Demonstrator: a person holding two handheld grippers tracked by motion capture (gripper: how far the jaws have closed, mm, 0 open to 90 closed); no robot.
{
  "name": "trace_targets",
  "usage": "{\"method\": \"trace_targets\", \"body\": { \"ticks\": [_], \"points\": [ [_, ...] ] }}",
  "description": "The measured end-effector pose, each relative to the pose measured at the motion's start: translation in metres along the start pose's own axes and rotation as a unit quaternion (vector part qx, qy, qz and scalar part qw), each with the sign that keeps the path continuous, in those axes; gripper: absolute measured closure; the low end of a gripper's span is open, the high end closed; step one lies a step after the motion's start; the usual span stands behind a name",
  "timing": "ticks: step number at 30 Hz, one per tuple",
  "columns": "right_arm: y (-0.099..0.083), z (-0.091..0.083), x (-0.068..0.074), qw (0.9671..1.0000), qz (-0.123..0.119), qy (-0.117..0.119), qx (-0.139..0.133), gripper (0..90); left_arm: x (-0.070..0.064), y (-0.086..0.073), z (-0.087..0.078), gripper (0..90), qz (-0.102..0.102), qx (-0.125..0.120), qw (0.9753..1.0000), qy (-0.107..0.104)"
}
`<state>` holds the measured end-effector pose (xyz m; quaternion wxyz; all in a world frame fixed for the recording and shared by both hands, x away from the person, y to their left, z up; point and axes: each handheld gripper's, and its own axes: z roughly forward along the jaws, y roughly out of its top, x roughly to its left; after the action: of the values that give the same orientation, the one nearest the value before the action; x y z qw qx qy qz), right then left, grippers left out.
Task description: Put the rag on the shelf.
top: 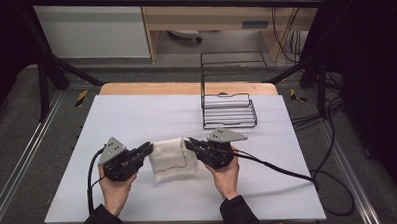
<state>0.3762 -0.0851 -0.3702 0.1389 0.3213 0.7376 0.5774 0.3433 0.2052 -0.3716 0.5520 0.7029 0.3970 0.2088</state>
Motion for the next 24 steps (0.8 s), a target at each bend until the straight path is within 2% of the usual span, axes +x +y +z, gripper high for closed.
{"method": "trace_targets", "body": {
  "ticks": [5,11,19,24],
  "points": [
    [0.004,-0.004,0.000,0.9999,-0.003,-0.003,-0.010,83.1,-0.003,0.008,0.000,82.9,0.004,-0.011,0.9999,-0.002],
    [0.014,-0.015,-0.001,0.9993,-0.010,-0.011,-0.035,83.2,-0.009,0.022,0.001,82.9,0.012,-0.029,0.9995,-0.006],
    [0.028,-0.026,-0.001,0.9976,-0.023,-0.025,-0.060,83.2,-0.012,0.036,0.005,82.9,0.009,-0.047,0.9988,-0.014],
    [0.037,-0.031,-0.001,0.9960,-0.029,-0.035,-0.076,83.2,-0.013,0.048,0.009,82.9,0.004,-0.067,0.9976,-0.017]
  ]
}}
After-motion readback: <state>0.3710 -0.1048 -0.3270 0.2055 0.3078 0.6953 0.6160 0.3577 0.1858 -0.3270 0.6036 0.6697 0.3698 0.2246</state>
